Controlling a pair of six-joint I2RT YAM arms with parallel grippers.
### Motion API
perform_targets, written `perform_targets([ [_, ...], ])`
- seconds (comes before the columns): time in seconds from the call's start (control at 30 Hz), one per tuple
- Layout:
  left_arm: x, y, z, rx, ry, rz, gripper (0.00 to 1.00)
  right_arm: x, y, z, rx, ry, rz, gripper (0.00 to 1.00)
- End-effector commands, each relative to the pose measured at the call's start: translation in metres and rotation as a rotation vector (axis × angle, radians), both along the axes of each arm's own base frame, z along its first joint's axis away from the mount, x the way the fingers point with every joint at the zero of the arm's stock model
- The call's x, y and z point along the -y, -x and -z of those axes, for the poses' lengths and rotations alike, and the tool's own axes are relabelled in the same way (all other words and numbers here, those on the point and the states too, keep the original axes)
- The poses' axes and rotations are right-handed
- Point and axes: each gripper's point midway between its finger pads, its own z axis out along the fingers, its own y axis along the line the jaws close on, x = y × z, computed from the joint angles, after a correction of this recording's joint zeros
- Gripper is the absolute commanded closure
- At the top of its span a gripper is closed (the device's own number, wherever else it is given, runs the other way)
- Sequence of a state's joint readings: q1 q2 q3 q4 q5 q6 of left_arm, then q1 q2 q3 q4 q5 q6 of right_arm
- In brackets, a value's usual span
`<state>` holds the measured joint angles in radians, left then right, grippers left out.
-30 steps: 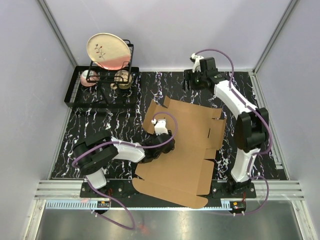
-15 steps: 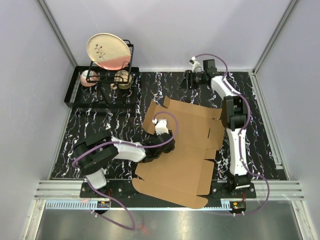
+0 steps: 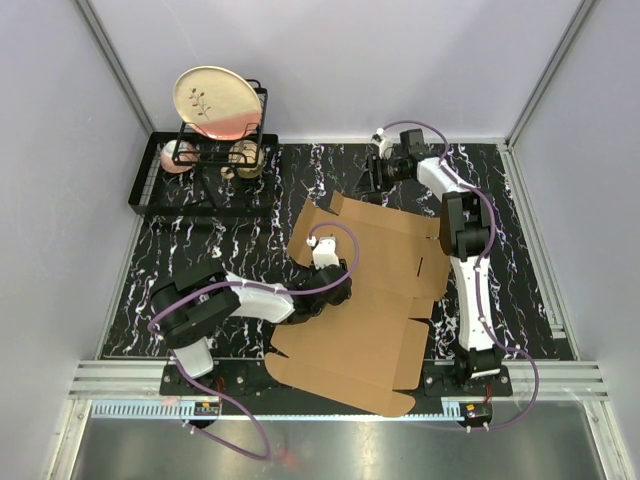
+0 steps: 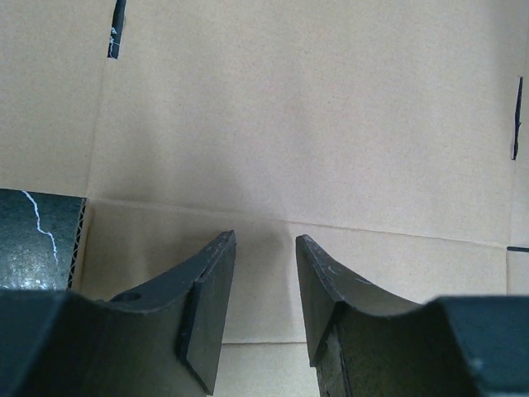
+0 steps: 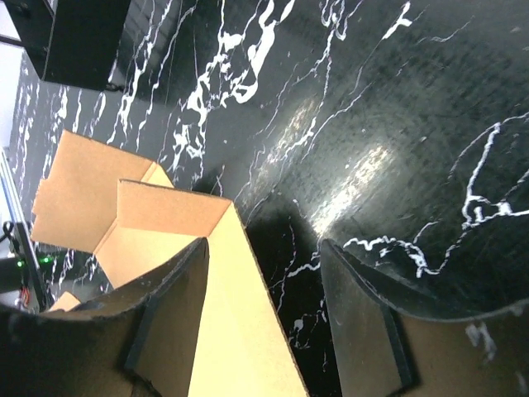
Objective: Fold the paper box
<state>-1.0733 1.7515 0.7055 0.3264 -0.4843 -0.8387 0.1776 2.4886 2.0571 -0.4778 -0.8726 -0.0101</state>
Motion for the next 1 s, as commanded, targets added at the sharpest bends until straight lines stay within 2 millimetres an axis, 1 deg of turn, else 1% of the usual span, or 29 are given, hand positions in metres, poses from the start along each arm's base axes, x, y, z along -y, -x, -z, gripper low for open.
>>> perform_targets([
  [0.0,-0.094,0.072,0.099,-0.320,-0.408,0.061,0.57,-0.020,0.008,0.003,0.024,0.017,-0.057,0.37],
  [0.17,-0.094,0.072,0.100,-0.322,-0.412,0.064,0.57,-0.033,0.017,0.009,0.017,0.033,-0.094,0.37],
  [0.27,-0.093,0.071,0.099,-0.319,-0.412,0.062,0.57,-0.041,0.026,0.014,0.011,0.049,-0.118,0.39],
  [0.3,-0.093,0.071,0.099,-0.317,-0.411,0.061,0.57,-0.041,0.031,0.020,0.000,0.066,-0.119,0.39],
  [0.37,-0.092,0.070,0.098,-0.312,-0.411,0.059,0.57,-0.043,0.036,0.022,0.007,0.088,-0.128,0.40],
  [0.4,-0.092,0.070,0.098,-0.311,-0.411,0.059,0.57,-0.042,0.041,0.028,-0.008,0.097,-0.128,0.41],
  [0.43,-0.093,0.069,0.098,-0.311,-0.413,0.057,0.57,-0.041,0.040,0.024,0.004,0.097,-0.125,0.41],
  [0.6,-0.092,0.070,0.098,-0.315,-0.407,0.056,0.57,-0.028,0.048,0.026,-0.002,0.118,-0.102,0.46],
  [0.63,-0.092,0.070,0.099,-0.315,-0.408,0.056,0.57,-0.027,0.046,0.020,0.009,0.113,-0.096,0.47],
  [0.8,-0.092,0.070,0.099,-0.315,-0.405,0.057,0.57,-0.014,0.046,0.015,0.011,0.103,-0.072,0.52],
  [0.87,-0.092,0.071,0.099,-0.317,-0.406,0.059,0.57,-0.013,0.046,0.010,0.020,0.098,-0.071,0.54],
  [0.97,-0.091,0.070,0.099,-0.316,-0.405,0.059,0.57,-0.013,0.047,0.009,0.024,0.101,-0.070,0.55],
])
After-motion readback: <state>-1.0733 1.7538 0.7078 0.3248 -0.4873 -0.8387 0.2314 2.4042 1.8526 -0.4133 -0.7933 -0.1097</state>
